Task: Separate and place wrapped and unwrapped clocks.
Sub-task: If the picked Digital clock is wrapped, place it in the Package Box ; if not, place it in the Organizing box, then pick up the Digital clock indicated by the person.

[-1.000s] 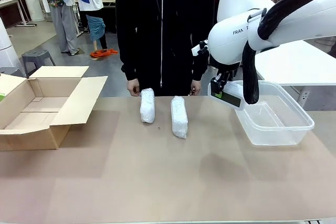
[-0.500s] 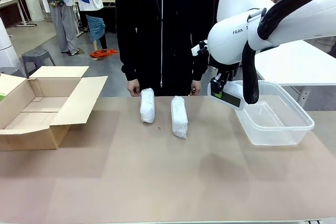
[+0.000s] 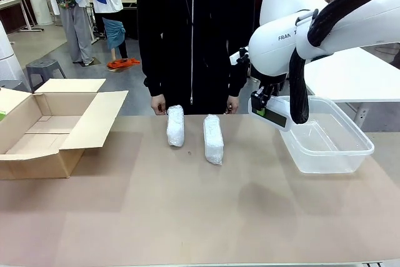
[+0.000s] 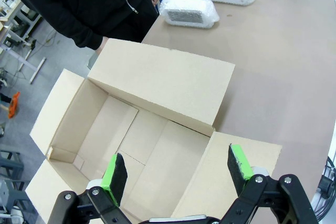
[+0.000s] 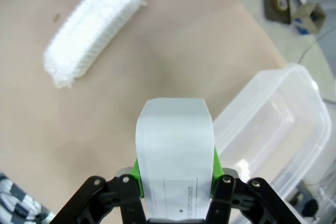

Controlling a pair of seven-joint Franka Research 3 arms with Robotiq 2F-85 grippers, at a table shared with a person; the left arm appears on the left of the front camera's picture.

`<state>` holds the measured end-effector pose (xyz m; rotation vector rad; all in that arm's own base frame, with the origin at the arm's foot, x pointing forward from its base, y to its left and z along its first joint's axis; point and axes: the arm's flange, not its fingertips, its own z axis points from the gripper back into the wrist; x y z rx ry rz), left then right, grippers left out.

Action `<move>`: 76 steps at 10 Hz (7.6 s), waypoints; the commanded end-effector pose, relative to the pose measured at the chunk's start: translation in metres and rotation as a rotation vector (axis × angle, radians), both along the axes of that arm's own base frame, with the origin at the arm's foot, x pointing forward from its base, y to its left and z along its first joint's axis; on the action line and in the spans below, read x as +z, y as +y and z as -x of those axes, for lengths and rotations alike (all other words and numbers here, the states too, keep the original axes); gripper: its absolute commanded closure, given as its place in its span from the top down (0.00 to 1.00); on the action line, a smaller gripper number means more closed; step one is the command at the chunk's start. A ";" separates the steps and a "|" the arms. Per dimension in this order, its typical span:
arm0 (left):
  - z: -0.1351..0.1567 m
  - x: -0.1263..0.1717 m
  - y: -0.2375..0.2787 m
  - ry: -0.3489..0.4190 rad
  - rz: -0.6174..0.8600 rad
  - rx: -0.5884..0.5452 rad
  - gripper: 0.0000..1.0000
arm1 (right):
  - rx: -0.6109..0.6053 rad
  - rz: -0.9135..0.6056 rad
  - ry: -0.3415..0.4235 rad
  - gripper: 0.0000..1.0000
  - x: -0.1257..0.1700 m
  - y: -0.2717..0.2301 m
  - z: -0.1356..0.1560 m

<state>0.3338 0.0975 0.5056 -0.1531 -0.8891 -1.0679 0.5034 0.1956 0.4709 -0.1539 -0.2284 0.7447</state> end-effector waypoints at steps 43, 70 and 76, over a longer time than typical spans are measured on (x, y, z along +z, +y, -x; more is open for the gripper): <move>-0.002 -0.002 0.002 -0.011 0.011 -0.021 1.00 | -0.808 -0.154 0.048 1.00 -0.095 -0.170 -0.091; -0.002 -0.002 0.002 -0.011 0.011 -0.021 1.00 | -0.776 -0.213 -0.114 1.00 0.010 -0.165 -0.068; -0.002 -0.002 0.002 -0.011 0.011 -0.021 1.00 | -0.776 -0.213 -0.114 1.00 0.010 -0.165 -0.068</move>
